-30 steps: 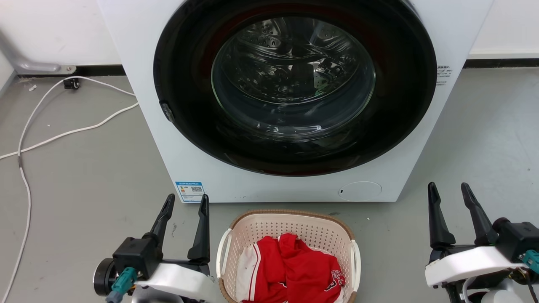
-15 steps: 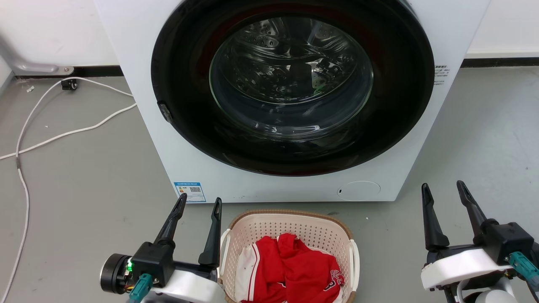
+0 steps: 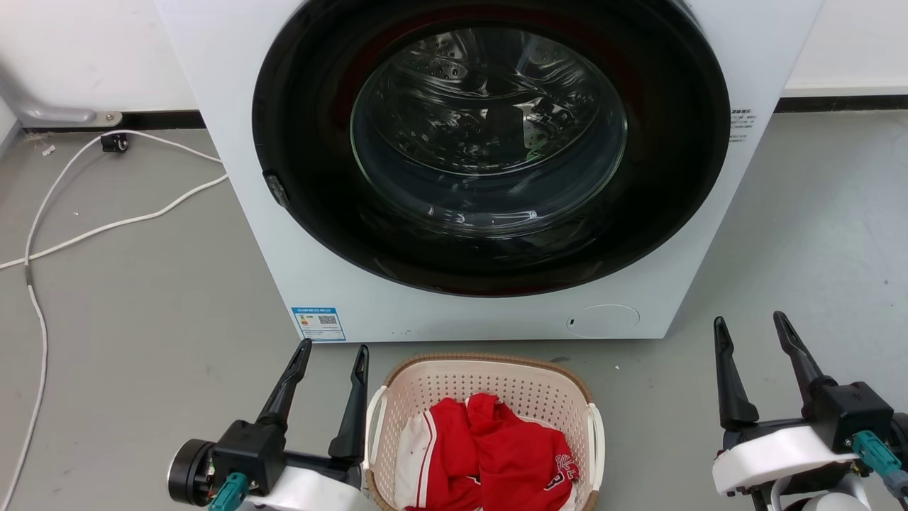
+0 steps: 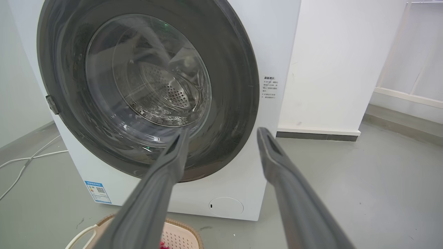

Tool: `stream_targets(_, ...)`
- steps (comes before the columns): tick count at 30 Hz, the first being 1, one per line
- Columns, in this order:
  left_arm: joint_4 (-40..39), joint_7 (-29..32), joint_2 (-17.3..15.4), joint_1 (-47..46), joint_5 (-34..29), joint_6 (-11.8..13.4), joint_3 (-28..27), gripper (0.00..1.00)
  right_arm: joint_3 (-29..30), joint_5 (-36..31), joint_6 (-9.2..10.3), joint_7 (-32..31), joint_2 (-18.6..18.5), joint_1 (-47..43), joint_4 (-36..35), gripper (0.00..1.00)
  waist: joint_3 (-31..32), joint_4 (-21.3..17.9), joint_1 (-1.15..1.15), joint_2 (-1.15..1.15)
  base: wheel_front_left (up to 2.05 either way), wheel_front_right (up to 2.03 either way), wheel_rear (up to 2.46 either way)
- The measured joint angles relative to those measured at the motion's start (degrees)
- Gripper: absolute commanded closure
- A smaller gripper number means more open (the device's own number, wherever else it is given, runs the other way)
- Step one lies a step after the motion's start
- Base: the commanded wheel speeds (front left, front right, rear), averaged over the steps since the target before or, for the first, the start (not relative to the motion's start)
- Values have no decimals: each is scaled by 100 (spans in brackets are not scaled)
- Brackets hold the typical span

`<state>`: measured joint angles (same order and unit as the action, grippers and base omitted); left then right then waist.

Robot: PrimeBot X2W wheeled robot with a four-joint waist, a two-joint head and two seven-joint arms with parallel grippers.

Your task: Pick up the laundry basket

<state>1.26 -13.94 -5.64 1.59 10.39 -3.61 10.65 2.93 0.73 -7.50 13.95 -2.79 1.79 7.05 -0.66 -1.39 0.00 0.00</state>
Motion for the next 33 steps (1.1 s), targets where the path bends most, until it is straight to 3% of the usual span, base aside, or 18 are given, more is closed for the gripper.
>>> stream_targets(11, 3, -104, 182, 47, -525, -196, -188, 0, 33, -385, 0, 109, -1, 1, 70, 0, 3, -9, 0, 0, 0, 0, 0)
stream_targets(33, 73, -105, 266, 55, -570, -298, -324, 0, 29, -361, 0, 113, -1, 8, 220, 0, -30, 0, 0, 0, 0, 0, 0)
